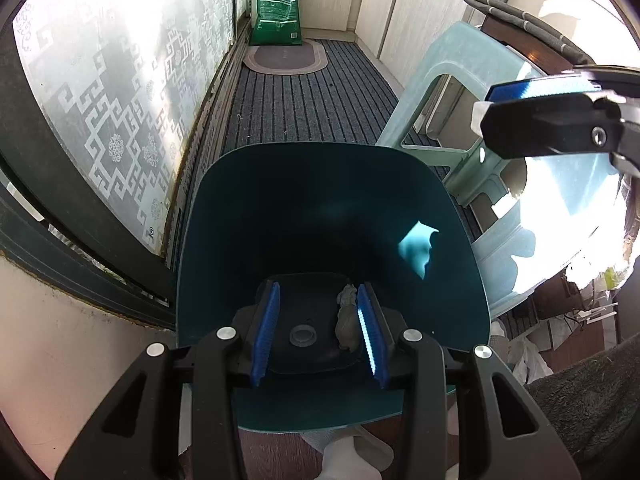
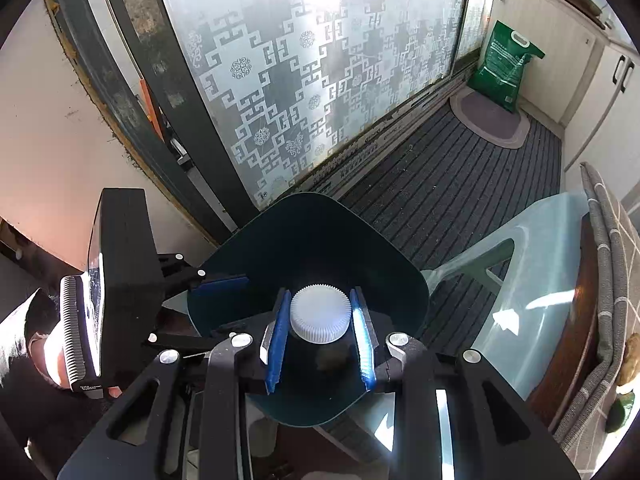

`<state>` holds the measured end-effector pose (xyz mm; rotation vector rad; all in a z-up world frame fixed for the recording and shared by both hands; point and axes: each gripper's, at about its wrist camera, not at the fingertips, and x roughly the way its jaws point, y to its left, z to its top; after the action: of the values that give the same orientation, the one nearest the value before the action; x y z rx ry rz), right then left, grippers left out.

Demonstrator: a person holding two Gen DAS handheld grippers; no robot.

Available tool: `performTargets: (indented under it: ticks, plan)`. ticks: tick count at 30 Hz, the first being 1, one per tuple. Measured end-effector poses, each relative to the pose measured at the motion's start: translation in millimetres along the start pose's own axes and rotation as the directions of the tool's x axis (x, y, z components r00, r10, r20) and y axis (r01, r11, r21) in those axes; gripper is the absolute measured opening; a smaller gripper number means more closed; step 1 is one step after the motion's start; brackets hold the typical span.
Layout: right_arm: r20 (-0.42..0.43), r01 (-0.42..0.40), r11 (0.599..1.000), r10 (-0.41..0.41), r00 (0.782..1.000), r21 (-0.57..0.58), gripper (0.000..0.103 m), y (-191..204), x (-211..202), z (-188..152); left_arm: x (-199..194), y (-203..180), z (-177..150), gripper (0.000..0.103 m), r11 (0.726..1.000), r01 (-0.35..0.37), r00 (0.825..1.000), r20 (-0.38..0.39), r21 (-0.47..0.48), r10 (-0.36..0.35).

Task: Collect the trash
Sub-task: 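Carry the lid and cap to the teal bin and open both tools, then move both tools back over the stool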

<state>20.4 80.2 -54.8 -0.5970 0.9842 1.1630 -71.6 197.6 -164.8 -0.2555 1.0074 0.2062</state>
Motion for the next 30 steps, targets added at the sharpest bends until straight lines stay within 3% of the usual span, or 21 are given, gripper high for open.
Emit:
performTargets:
  ticks: [6, 13, 16, 20, 26, 30]
  plan:
    - [-0.023, 0.011, 1.000, -0.011, 1.000, 0.000, 0.030, -3, 10, -1, -14, 7, 3, 0.034, 1.000, 0.001, 0.999, 0.046, -0.026, 0.000]
    - [-0.076, 0.022, 1.000, -0.023, 0.997, -0.013, 0.030, -3, 31, -9, -44, 12, 11, 0.024, 0.998, 0.016, 0.989, 0.149, -0.059, -0.007]
    - [-0.089, 0.013, 1.000, -0.014, 0.996, -0.012, 0.031, -2, 37, -14, -59, 14, 17, 0.023, 0.997, 0.029, 0.978, 0.208, -0.074, -0.013]
    - [-0.091, 0.004, 1.000, -0.005, 0.996, -0.014, 0.052, -1, 42, -18, -78, 12, 22, 0.023, 0.997, 0.019, 0.965, 0.263, -0.075, 0.001]
    - [-0.080, -0.007, 0.999, 0.004, 0.997, -0.043, 0.053, 8, 34, -21, -103, 8, 33, 0.023, 0.997, 0.037, 0.941, 0.339, -0.062, -0.014]
    - [-0.018, 0.000, 0.998, -0.001, 1.000, -0.060, 0.053, 12, 11, -20, -122, 8, 37, 0.023, 0.995, 0.072, 0.915, 0.403, -0.071, -0.037]
